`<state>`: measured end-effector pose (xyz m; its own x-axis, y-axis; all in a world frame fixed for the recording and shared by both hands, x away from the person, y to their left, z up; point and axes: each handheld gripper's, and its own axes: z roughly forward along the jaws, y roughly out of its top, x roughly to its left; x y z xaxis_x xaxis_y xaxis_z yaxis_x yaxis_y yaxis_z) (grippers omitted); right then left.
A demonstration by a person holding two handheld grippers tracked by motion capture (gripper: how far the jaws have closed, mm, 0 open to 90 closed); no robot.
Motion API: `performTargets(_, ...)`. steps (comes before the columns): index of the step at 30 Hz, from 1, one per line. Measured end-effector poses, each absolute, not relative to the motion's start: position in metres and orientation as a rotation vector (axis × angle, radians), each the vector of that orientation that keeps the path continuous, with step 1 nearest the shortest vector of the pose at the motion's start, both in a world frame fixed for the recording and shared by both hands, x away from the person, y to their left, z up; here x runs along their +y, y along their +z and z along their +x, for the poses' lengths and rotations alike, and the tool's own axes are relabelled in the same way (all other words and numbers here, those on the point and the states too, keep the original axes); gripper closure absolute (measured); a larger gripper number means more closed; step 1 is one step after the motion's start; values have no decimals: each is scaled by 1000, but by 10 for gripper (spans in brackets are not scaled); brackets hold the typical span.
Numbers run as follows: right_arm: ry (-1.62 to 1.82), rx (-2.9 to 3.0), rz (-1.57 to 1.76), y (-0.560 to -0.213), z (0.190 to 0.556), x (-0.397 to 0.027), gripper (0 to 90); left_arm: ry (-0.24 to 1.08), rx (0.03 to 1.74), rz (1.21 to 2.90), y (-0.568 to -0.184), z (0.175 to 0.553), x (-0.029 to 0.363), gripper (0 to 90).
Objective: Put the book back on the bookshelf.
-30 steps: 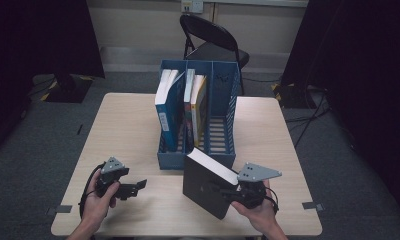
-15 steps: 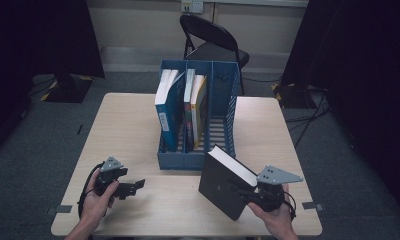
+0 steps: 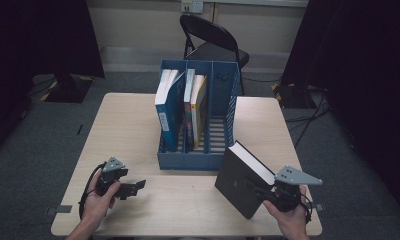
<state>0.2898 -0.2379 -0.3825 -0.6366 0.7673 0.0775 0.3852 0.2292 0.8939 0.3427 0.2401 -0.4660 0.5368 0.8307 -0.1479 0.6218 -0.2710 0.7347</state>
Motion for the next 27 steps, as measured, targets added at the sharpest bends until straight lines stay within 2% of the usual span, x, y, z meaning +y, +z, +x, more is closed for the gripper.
performTargets(27, 1333, 2052, 1144, -383, 304, -278, 525, 351, 1172, 1988, -466, 343, 234, 158)
